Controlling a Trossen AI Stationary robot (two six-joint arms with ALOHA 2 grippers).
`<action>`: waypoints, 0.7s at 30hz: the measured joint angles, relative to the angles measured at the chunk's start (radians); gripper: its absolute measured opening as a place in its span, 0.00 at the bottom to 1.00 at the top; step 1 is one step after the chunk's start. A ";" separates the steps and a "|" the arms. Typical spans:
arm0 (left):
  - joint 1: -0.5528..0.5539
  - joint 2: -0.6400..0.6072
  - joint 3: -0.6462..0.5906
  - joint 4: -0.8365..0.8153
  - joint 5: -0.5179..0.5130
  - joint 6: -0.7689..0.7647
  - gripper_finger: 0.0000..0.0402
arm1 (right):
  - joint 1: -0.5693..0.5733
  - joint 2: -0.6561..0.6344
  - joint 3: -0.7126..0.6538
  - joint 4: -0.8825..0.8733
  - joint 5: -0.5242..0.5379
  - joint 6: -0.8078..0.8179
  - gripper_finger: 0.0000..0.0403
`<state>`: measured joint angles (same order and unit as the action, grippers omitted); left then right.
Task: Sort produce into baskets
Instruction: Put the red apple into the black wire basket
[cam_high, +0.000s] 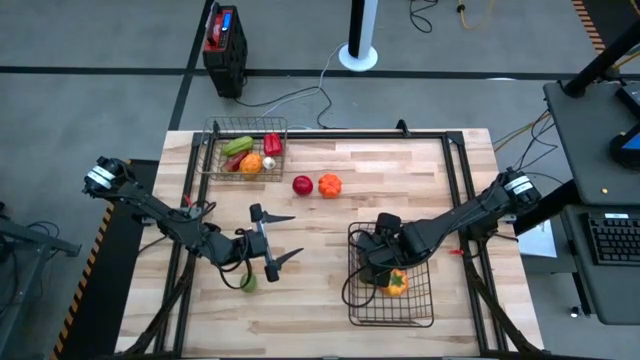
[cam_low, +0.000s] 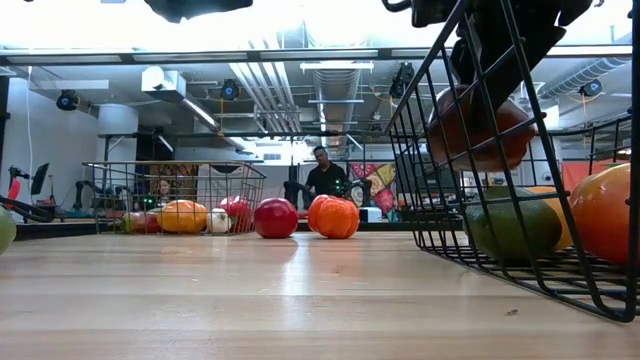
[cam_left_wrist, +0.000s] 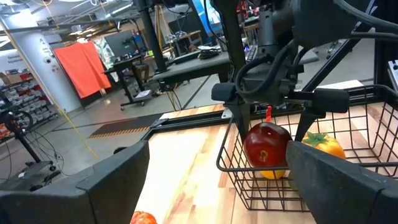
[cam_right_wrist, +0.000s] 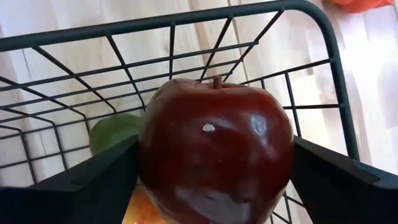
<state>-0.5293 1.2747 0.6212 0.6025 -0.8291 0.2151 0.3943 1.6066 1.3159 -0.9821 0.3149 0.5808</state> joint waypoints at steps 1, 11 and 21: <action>0.000 0.000 0.000 0.000 0.000 0.000 0.89 | 0.000 0.000 0.000 0.000 0.000 -0.001 0.91; 0.000 0.000 0.000 0.000 0.000 -0.006 0.89 | 0.000 -0.001 0.000 0.000 -0.008 0.002 0.91; 0.000 0.000 -0.001 -0.004 0.000 -0.015 0.89 | -0.009 -0.001 0.000 0.004 0.000 0.031 0.91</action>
<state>-0.5293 1.2747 0.6205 0.5983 -0.8291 0.1997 0.3850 1.6054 1.3159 -0.9783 0.3153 0.6114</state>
